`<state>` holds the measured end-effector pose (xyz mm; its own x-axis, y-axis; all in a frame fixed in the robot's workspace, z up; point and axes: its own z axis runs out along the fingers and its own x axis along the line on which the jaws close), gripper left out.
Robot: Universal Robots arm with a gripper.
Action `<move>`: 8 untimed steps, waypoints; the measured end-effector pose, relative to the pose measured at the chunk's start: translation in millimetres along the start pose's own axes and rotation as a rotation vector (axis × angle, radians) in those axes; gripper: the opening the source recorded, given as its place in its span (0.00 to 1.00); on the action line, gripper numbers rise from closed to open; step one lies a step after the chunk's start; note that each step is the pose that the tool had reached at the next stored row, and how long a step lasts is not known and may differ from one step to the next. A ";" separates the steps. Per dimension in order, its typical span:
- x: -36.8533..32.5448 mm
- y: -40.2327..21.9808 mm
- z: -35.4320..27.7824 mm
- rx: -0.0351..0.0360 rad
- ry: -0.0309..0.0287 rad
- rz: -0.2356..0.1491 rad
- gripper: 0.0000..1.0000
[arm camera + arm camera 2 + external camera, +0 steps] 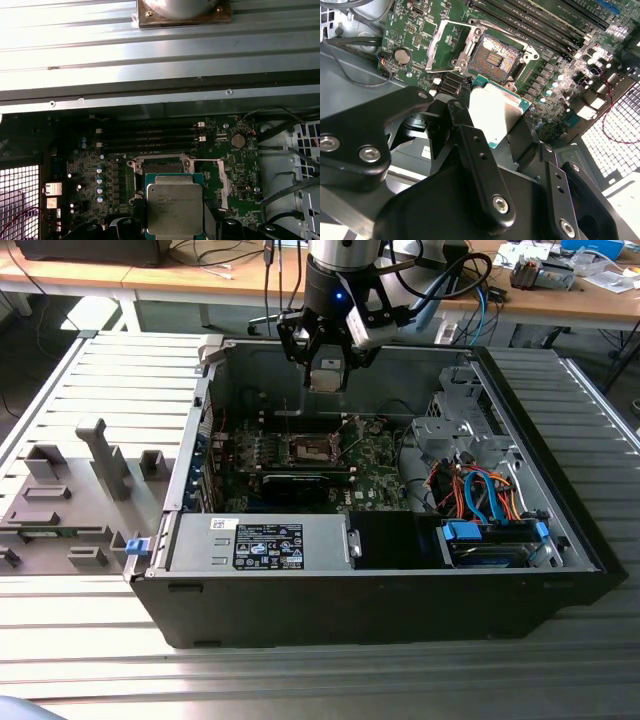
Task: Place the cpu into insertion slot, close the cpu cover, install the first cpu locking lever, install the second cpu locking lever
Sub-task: 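Place the cpu into insertion slot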
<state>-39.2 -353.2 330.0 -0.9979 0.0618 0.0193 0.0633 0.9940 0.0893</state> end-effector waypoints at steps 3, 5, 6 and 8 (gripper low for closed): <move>0.0 0.0 0.0 0.0000 -0.0002 0.002 0.54; 0.0 0.0 0.0 -0.0001 -0.0002 0.003 0.54; 0.0 0.0 0.0 0.0000 -0.0003 0.004 0.54; 0.0 0.0 0.0 -0.0001 -0.0004 0.004 0.54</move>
<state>-39.1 -353.2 329.9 -0.9976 0.0663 0.0193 0.0678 0.9937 0.0893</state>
